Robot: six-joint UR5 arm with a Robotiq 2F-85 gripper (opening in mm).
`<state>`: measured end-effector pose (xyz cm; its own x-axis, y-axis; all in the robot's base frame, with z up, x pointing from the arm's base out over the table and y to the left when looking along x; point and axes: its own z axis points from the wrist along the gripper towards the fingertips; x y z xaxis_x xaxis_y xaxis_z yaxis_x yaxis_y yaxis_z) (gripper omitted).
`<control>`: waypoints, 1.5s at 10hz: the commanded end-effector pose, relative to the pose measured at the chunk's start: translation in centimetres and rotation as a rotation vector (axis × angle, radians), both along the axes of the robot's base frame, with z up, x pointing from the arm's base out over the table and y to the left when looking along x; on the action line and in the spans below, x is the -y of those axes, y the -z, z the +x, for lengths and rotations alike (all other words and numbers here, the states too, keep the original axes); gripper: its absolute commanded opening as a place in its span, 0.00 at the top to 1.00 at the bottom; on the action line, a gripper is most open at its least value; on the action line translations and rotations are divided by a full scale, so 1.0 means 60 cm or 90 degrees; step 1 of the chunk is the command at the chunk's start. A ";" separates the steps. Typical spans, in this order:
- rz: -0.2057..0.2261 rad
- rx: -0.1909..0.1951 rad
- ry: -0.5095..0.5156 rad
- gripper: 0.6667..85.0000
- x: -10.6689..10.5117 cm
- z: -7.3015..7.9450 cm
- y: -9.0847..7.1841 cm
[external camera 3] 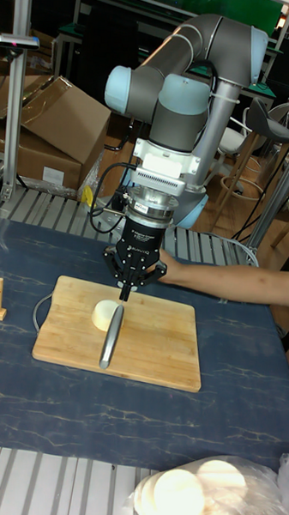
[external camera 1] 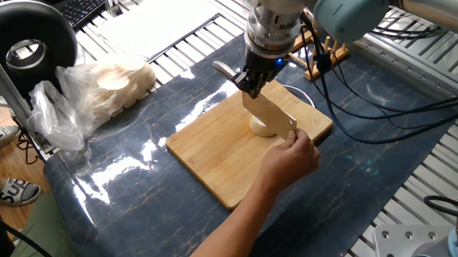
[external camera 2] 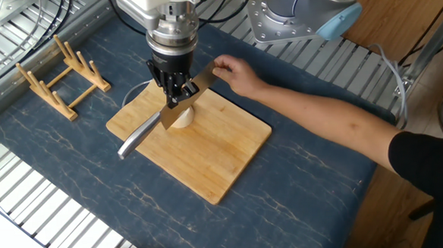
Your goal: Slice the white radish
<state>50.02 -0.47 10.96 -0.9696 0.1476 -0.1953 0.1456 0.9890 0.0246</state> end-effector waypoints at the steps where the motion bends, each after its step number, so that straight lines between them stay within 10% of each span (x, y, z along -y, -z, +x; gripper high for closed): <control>1: 0.007 0.008 0.004 1.00 -0.003 0.004 0.003; 15: -0.004 0.035 0.009 1.00 -0.002 0.018 0.019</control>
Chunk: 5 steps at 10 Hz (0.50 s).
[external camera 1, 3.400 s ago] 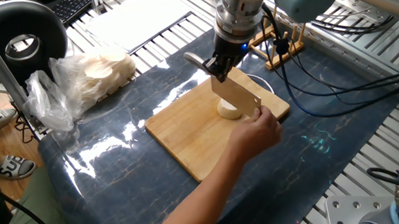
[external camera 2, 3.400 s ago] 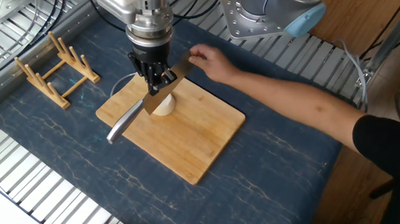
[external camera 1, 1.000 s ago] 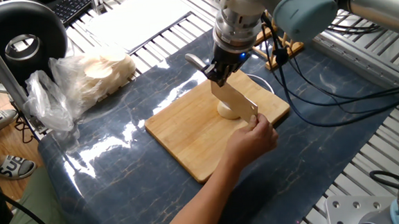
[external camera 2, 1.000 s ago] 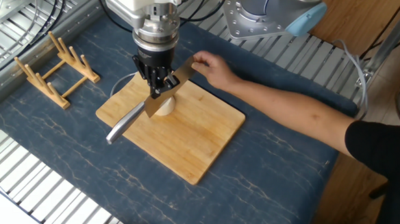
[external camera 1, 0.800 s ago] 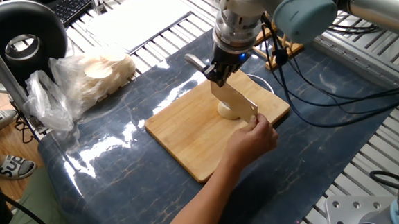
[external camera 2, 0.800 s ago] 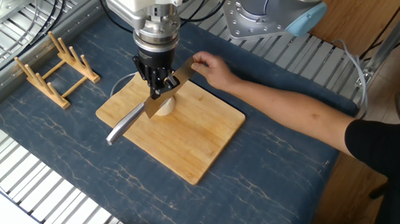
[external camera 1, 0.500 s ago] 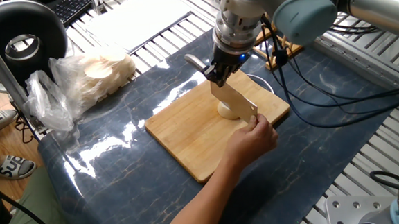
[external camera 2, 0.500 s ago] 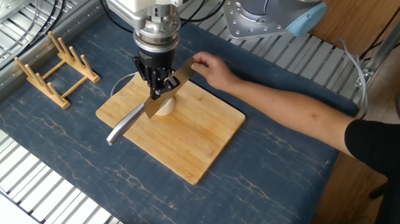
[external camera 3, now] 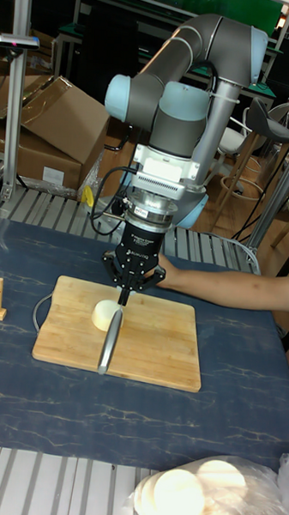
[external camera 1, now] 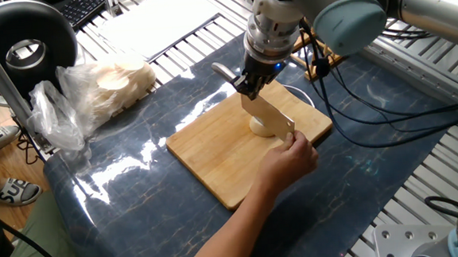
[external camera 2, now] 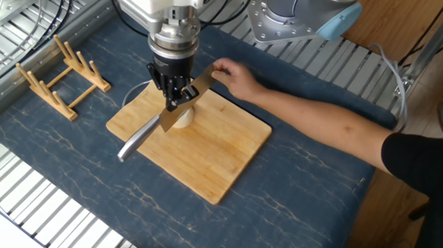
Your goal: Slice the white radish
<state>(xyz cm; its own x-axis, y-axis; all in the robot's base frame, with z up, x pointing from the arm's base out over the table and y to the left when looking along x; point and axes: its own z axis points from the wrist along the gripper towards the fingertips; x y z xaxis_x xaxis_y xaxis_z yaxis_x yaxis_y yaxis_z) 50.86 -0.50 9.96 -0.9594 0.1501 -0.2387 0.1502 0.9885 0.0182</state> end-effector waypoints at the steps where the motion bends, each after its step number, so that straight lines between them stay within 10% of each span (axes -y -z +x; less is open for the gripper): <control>1: 0.003 0.009 0.007 1.00 -0.002 0.005 0.004; 5: -0.004 0.015 0.010 1.00 0.001 0.010 0.011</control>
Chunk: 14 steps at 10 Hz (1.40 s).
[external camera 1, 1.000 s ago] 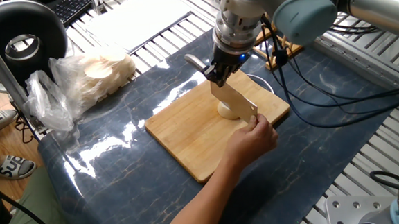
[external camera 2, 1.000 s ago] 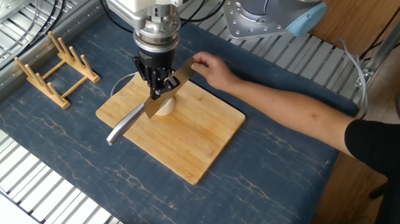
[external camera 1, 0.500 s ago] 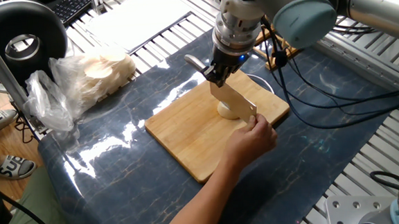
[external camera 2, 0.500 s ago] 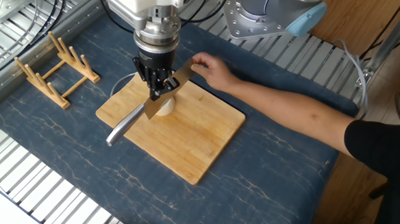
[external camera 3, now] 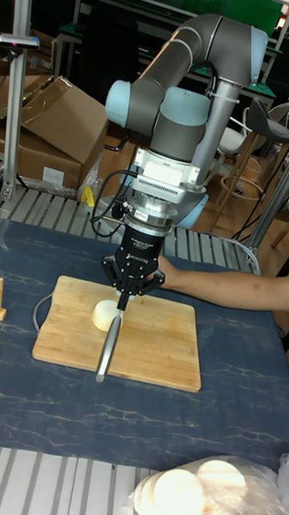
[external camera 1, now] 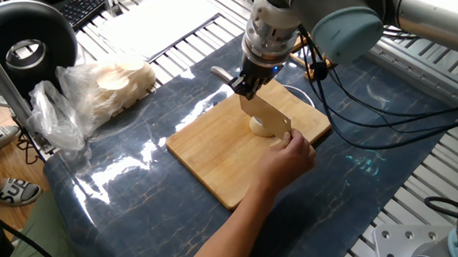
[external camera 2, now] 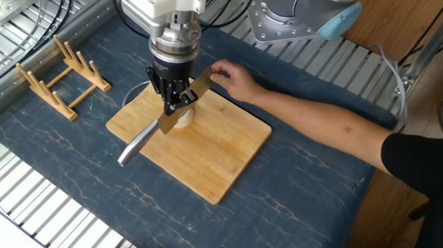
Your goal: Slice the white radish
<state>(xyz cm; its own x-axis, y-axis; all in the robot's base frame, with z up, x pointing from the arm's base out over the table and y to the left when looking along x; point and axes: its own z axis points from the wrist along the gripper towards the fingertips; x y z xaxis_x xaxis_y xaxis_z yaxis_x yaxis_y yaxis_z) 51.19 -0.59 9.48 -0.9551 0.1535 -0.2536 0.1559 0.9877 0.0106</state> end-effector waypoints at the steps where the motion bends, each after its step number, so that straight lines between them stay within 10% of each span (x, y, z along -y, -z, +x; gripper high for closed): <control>1: 0.002 0.007 0.007 1.00 0.000 0.005 0.003; 14: 0.017 -0.018 -0.042 0.72 -0.018 -0.005 0.002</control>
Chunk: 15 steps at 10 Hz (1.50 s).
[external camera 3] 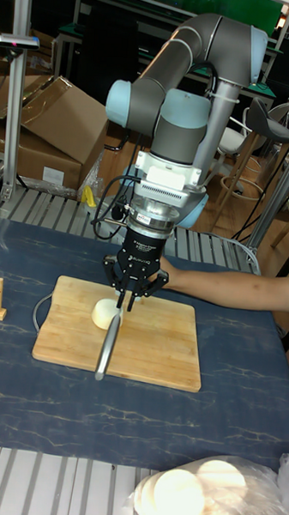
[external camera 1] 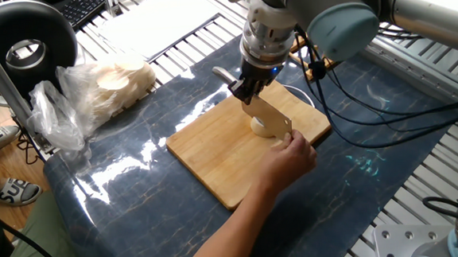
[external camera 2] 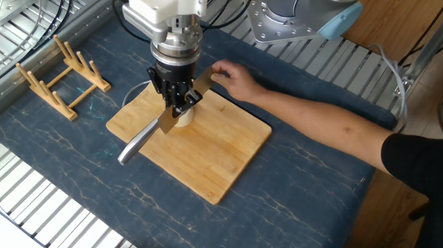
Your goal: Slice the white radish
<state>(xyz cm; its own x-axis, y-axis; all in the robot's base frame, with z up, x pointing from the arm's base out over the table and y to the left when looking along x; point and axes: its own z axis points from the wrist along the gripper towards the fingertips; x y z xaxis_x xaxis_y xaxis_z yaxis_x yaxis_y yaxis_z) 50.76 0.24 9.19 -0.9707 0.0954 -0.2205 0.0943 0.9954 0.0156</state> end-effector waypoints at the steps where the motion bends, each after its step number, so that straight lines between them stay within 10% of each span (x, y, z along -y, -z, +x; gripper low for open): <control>1: 0.007 -0.001 -0.004 0.72 0.000 0.000 -0.003; 15: 0.004 -0.040 -0.008 0.81 0.014 -0.015 -0.012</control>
